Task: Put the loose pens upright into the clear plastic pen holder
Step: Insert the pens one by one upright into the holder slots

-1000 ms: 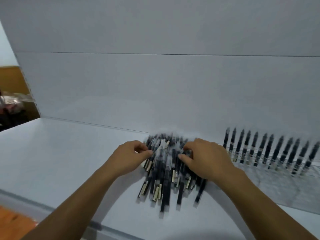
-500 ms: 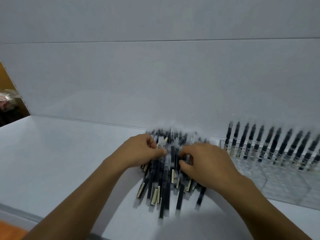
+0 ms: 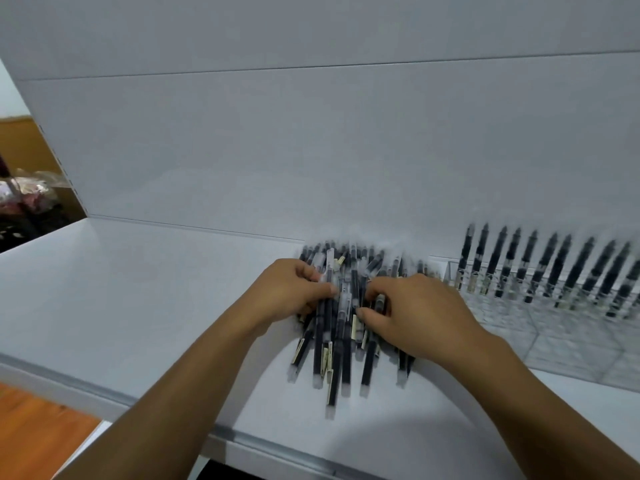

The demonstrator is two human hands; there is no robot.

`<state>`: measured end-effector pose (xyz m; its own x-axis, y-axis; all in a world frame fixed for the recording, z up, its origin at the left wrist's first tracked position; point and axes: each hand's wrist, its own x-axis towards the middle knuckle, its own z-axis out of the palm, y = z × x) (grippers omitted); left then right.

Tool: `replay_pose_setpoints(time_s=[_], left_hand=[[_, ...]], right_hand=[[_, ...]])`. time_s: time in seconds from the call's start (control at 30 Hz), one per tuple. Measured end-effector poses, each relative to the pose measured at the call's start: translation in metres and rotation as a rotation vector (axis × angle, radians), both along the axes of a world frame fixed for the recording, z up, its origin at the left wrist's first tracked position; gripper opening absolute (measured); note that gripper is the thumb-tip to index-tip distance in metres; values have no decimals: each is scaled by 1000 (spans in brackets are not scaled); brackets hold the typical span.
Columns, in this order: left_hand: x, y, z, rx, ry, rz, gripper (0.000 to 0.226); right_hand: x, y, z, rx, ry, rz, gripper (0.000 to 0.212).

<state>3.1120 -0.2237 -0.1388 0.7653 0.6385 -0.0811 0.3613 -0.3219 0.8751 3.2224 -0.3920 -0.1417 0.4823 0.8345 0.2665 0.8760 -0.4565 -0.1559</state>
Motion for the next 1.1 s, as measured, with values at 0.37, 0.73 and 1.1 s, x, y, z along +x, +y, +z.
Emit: replay_pose_setpoints(time_s=[0.37, 0.73, 1.1], left_hand=[[11, -6, 11, 10, -48, 35, 21], [19, -21, 59, -179, -450, -21, 17], [85, -122, 56, -384, -621, -301, 11]], right_hand=[[3, -6, 14, 149, 232, -9, 12], [12, -41, 42, 515, 484, 22, 27], [62, -140, 45, 842, 532, -82, 12]])
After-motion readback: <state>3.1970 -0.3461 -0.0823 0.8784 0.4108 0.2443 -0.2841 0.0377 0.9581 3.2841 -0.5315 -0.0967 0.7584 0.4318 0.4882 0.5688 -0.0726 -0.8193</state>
